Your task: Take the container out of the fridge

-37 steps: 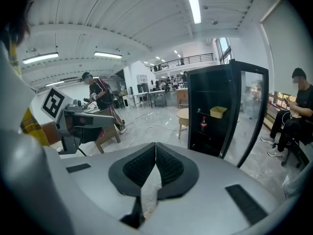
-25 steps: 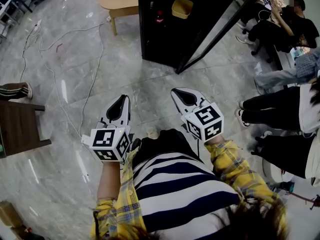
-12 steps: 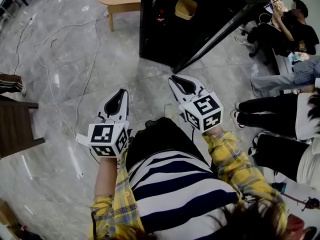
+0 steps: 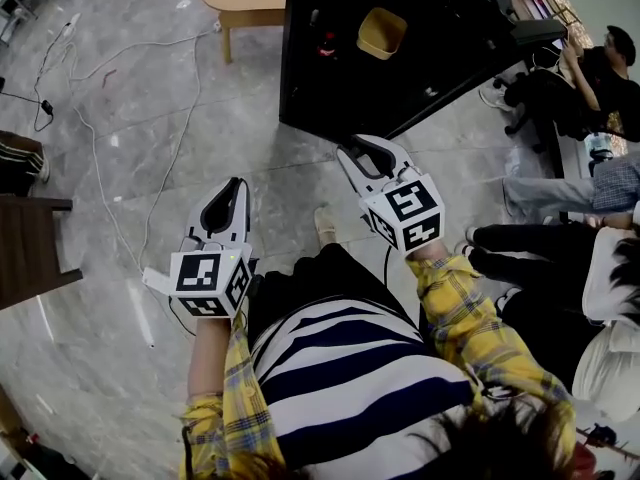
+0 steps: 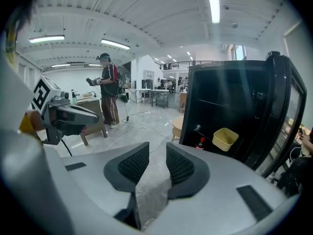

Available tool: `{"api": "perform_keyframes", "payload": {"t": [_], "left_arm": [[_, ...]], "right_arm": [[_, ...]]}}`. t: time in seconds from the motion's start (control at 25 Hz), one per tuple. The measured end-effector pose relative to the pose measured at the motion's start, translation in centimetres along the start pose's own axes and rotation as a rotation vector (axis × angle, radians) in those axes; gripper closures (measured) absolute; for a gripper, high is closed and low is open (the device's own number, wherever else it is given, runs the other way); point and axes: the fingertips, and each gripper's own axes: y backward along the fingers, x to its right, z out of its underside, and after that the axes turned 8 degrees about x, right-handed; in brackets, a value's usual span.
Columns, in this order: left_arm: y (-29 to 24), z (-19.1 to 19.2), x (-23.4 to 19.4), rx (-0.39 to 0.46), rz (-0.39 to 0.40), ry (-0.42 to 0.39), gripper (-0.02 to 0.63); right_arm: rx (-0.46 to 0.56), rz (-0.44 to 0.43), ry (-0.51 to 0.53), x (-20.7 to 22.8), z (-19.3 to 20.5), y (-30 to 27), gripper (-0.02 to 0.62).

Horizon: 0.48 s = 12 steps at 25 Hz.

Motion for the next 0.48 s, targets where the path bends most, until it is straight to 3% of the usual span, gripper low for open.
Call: {"api": "perform_keyframes", "payload": {"t": [0.48], "left_arm": [[-8.9, 0.7, 0.0, -0.034, -0.043, 0.04, 0.569]], "right_arm": [[-0.051, 0.0, 0.094, 8.9, 0.3, -6.1, 0.497]]}}
